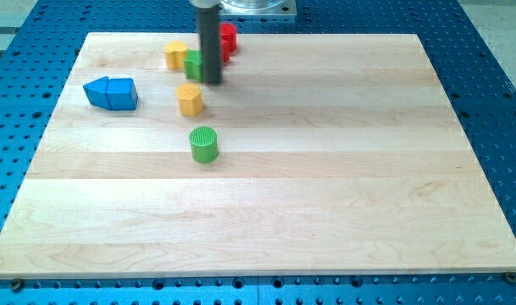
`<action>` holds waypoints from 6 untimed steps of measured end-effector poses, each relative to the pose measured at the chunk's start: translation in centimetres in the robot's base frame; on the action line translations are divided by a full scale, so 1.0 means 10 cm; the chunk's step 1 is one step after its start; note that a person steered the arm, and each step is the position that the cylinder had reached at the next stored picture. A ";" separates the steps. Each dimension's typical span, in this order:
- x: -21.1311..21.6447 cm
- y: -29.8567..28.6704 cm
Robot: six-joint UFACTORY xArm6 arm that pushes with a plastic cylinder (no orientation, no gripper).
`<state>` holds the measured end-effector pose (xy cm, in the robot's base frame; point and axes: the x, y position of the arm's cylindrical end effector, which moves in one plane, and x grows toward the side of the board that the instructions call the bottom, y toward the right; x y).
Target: Move the green star along with the yellow heart to the top right corner of the board
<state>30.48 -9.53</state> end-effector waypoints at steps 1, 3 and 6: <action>0.00 -0.60; 0.42 -0.52; -0.23 0.03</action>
